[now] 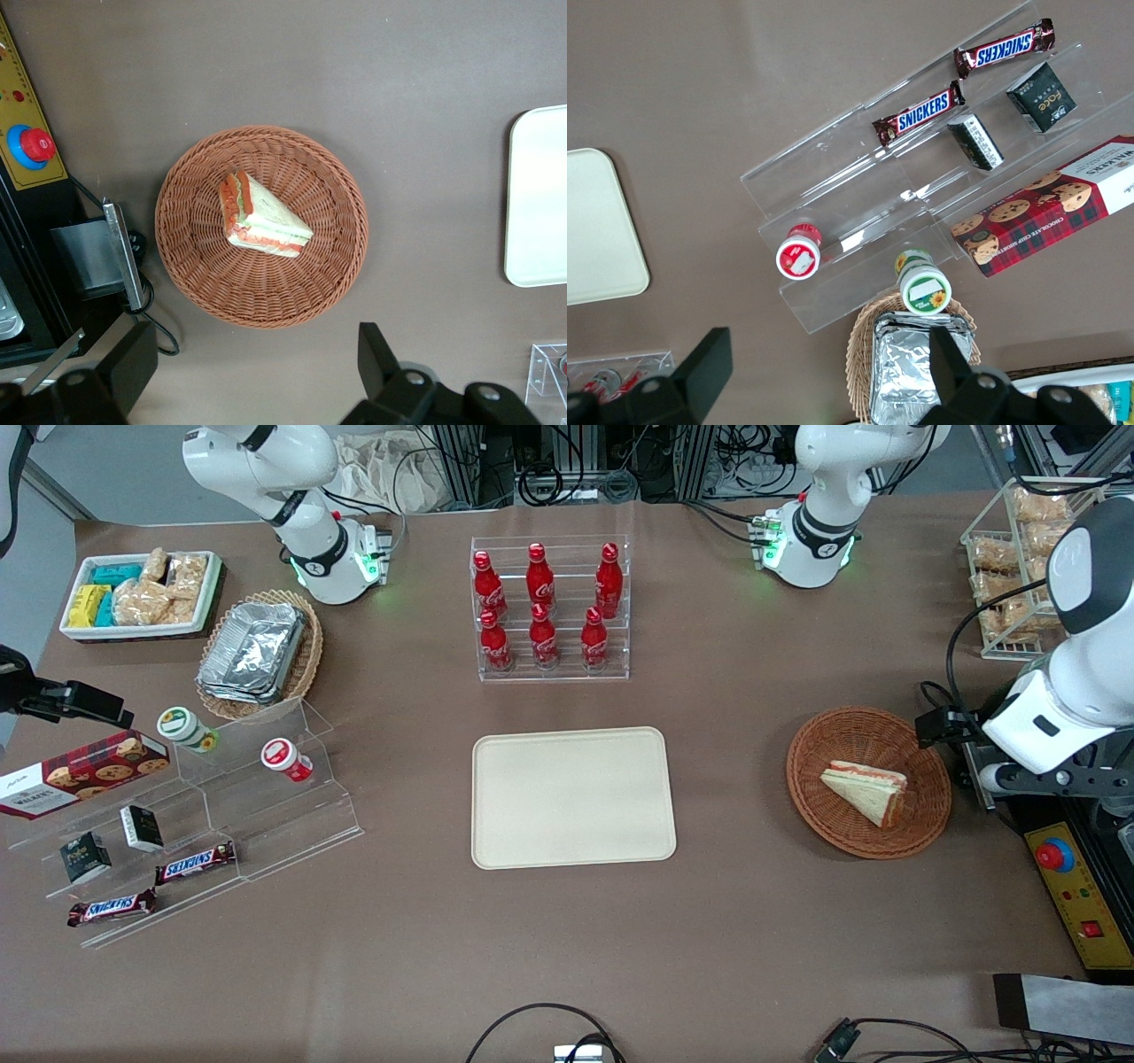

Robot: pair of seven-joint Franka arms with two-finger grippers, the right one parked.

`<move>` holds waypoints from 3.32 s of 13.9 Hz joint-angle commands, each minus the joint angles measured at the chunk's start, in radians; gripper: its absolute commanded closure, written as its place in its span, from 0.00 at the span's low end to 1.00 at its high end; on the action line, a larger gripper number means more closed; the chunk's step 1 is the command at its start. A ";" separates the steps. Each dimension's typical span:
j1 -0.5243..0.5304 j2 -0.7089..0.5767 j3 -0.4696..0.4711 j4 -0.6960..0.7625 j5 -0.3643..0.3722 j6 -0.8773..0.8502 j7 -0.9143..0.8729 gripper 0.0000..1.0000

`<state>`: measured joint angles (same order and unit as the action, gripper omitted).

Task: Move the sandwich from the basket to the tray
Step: 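Lower the open left gripper over the wrapped sandwich in the basket, then close the left gripper on the wrapped sandwich, then lift the sandwich and carry it toward the beige tray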

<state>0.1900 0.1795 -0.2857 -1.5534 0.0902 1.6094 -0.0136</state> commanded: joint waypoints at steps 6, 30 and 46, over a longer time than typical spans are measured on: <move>-0.004 0.032 -0.004 0.021 0.023 -0.032 -0.046 0.00; 0.100 0.138 0.059 -0.484 -0.058 0.573 -0.485 0.00; 0.083 0.213 0.068 -0.471 -0.060 0.641 -0.591 0.24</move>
<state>0.2770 0.3836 -0.2170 -2.0306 0.0369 2.2373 -0.5886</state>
